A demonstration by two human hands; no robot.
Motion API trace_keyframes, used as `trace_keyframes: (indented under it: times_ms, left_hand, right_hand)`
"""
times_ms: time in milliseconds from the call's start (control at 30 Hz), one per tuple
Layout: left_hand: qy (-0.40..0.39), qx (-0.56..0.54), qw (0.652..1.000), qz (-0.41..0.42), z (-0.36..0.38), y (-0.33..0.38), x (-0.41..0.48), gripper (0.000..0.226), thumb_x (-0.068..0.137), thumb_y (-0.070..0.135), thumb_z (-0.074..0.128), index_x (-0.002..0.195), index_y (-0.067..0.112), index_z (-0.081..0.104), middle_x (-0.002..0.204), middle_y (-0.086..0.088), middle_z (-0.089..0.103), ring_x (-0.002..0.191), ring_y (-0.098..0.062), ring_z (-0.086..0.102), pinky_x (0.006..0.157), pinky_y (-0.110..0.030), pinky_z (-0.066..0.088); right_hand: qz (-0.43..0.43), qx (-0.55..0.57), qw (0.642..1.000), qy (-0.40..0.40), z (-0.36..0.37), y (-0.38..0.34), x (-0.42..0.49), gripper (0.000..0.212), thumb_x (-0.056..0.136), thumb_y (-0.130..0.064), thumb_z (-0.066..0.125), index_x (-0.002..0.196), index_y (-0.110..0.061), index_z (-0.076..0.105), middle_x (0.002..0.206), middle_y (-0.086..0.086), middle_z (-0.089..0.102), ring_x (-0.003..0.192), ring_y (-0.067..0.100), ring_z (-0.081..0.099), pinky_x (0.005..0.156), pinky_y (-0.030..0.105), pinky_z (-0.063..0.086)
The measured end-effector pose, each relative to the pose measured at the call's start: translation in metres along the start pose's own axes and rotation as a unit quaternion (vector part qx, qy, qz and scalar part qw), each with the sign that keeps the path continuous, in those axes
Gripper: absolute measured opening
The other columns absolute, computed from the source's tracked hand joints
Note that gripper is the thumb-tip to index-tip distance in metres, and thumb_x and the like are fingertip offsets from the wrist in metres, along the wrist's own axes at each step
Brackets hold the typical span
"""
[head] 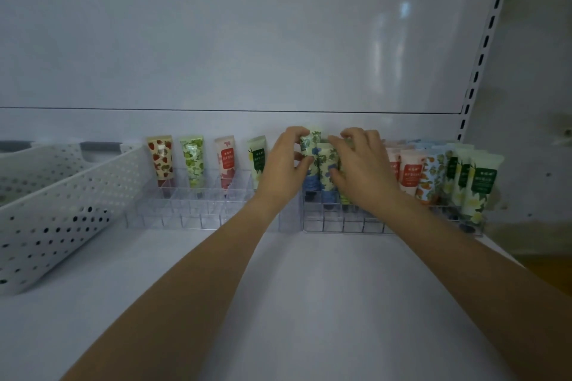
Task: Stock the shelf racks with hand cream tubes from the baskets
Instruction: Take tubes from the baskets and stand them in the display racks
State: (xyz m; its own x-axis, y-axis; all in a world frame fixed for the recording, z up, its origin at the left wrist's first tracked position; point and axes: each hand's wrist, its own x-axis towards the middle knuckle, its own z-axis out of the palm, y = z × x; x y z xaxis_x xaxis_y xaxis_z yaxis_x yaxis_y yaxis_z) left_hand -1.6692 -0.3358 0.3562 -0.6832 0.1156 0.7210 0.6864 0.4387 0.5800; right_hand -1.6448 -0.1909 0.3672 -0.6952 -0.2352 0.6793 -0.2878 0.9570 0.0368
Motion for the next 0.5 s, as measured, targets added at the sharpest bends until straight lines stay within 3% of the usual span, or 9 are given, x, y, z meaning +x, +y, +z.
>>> trace_keyframes:
  times_ms: [67,133,200,300,400,500]
  left_hand:
    - [-0.026,0.021,0.999,-0.005,0.003,-0.002,-0.001,0.036,0.087,0.002,0.058,0.12,0.009,0.046,0.113,-0.004,0.051,0.081,-0.016,0.054,0.072,-0.025,0.048]
    - [-0.029,0.048,0.998,-0.002,0.003,-0.005,-0.003,0.034,0.086,0.005,0.059,0.117,0.009,0.047,0.111,-0.002,0.053,0.086,-0.015,0.052,0.074,-0.027,0.046]
    - [-0.033,0.083,0.996,0.011,0.001,-0.006,-0.005,0.03,0.086,0.008,0.06,0.114,0.01,0.049,0.11,-0.003,0.057,0.09,-0.016,0.052,0.075,-0.029,0.046]
    - [-0.063,0.095,0.993,0.01,-0.003,-0.004,-0.01,0.024,0.088,0.008,0.056,0.11,0.008,0.049,0.108,-0.007,0.061,0.09,-0.022,0.057,0.076,-0.036,0.05]
    - [-0.063,0.091,0.993,-0.028,-0.008,-0.002,-0.01,0.026,0.085,0.004,0.055,0.108,0.007,0.046,0.096,-0.008,0.061,0.084,-0.026,0.058,0.074,-0.035,0.048]
    - [-0.058,0.116,0.987,-0.09,-0.011,-0.002,-0.005,0.033,0.084,0.001,0.054,0.114,0.007,0.043,0.102,-0.014,0.06,0.088,-0.029,0.058,0.08,-0.038,0.049]
  right_hand:
    - [-0.002,-0.045,0.999,-0.014,0.0,0.002,-0.003,0.063,0.089,-0.022,0.054,0.145,-0.01,0.027,0.149,0.015,0.019,0.134,0.03,0.018,0.105,0.038,0.018]
    - [-0.001,-0.044,0.999,-0.011,-0.002,0.001,-0.005,0.064,0.089,-0.019,0.055,0.145,-0.008,0.026,0.151,0.019,0.016,0.136,0.034,0.017,0.109,0.042,0.017]
    - [-0.007,-0.002,1.0,0.023,-0.007,-0.003,-0.009,0.059,0.086,-0.012,0.057,0.14,-0.004,0.036,0.147,0.022,0.027,0.134,0.039,0.025,0.108,0.046,0.023]
    - [-0.066,0.076,0.991,0.092,-0.013,-0.016,-0.019,0.044,0.078,-0.002,0.063,0.122,0.0,0.057,0.128,0.025,0.05,0.117,0.043,0.047,0.096,0.05,0.04]
    - [-0.148,0.118,0.981,0.05,-0.009,-0.036,-0.035,0.032,0.078,-0.003,0.063,0.11,0.002,0.063,0.111,0.019,0.061,0.102,0.037,0.056,0.086,0.043,0.047]
    - [-0.119,0.189,0.975,-0.002,-0.005,-0.047,-0.046,0.031,0.083,-0.009,0.06,0.113,0.001,0.058,0.114,0.013,0.059,0.104,0.027,0.055,0.087,0.025,0.039]
